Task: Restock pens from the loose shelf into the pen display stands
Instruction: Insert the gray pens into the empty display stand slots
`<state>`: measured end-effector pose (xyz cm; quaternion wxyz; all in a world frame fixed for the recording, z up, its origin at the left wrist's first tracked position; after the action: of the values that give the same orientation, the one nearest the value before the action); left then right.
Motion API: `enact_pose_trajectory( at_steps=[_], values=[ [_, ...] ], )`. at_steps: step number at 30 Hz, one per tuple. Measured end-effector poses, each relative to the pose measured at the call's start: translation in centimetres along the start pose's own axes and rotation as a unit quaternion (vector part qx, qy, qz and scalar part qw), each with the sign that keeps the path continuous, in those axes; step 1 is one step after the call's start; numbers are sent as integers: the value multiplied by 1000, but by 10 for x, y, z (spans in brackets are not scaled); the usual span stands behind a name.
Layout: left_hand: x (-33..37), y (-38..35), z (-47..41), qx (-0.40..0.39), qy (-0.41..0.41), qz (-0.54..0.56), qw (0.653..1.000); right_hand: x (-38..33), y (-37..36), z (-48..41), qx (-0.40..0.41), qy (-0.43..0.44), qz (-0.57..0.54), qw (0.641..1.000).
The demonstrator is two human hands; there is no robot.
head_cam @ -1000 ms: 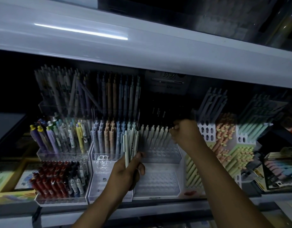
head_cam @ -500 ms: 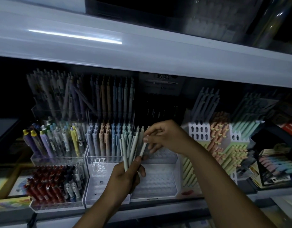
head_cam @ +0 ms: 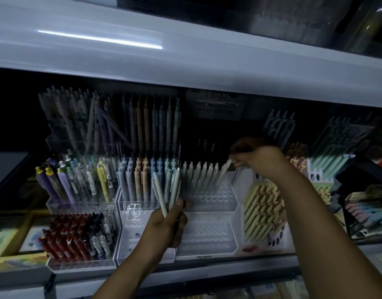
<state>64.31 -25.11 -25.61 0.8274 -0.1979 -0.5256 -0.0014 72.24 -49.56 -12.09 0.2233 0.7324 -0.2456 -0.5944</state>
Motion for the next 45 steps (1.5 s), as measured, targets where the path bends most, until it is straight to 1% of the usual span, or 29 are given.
enact_pose_trajectory(
  at_steps=[3, 6, 10, 15, 21, 25, 37, 45],
  values=[
    [0, -1, -3, -9, -11, 23, 1000, 8, 3, -7, -28, 15, 113, 993],
    [1, 0, -4, -7, -17, 28, 999, 10, 1, -14, -69, 34, 206, 976],
    [0, 2, -4, 5, -12, 15, 1000, 12, -6, -18, -97, 29, 261, 960],
    [3, 4, -3, 13, 14, -6, 1000, 13, -15, -22, -109, 14, 274, 955],
    [5, 2, -1, 6, 8, -47, 999, 11, -13, -29, -118, -13, 268, 956],
    [6, 1, -1, 5, 10, -49, 999, 8, -7, -27, -133, -20, 254, 958],
    [4, -3, -3, 7, 27, -35, 999, 10, -3, -29, -147, -9, 301, 942],
    [2, -2, -1, 12, 27, -29, 999, 14, -8, -35, -153, -15, 309, 938]
  ],
)
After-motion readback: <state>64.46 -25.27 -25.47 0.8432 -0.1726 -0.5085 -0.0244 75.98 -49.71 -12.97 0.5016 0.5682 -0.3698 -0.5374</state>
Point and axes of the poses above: each hand's wrist, its own z-axis away from the middle knuckle, its own y-axis out of the back of the hand, x = y × z, the point moved 1 cm from there along -z, towards the middle knuckle, and after that the axes turned 13 degrees about y, right-handed, at the moved point
